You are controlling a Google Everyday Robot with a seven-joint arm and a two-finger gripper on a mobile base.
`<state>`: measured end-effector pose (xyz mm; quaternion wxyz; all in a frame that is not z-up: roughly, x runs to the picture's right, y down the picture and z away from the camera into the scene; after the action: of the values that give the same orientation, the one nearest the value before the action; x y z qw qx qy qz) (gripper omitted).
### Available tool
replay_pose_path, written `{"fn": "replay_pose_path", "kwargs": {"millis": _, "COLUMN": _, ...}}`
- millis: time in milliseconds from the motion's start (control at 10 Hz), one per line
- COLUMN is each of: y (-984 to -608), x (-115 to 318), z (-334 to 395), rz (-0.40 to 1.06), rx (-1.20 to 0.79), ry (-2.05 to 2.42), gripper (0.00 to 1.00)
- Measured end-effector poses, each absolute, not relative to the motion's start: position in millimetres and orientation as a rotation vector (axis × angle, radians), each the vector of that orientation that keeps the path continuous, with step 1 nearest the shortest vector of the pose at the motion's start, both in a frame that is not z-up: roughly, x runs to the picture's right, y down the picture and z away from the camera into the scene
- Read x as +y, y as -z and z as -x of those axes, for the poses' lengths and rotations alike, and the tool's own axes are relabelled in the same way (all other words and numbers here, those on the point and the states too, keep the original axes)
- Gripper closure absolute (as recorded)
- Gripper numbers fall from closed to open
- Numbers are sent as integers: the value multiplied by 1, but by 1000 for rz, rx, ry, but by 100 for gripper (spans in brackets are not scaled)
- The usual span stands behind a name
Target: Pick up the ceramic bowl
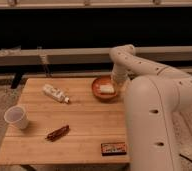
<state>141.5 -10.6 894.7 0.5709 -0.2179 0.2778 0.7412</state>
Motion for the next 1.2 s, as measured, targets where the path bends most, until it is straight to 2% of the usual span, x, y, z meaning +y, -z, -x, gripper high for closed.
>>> {"fn": "replay_pose_path", "kwargs": {"millis": 300, "y": -910, "x": 0, "z": -149, "rz": 513, "rx": 686, "ry": -1724, "gripper": 21}}
{"fn": "replay_pose_path", "kwargs": {"millis": 700, "y": -941, "x": 26, "z": -157, "rz": 535, "rx": 773, "ry": -1682, "gripper": 21}}
{"fn": "replay_pose_path", "kwargs": {"millis": 800, "y": -944, "x": 28, "z": -158, "rz": 539, "rx": 790, "ry": -1671, "gripper": 25}}
{"fn": "replay_pose_path", "kwargs": {"millis": 1000, "y": -948, "x": 34, "z": -158, "rz": 544, "rx": 818, "ry": -1648, "gripper": 47}}
{"fn": "replay_pose_path", "kwargs": {"millis": 1200, "y": -951, "x": 36, "z": -159, "rz": 545, "rx": 834, "ry": -1640, "gripper": 64}}
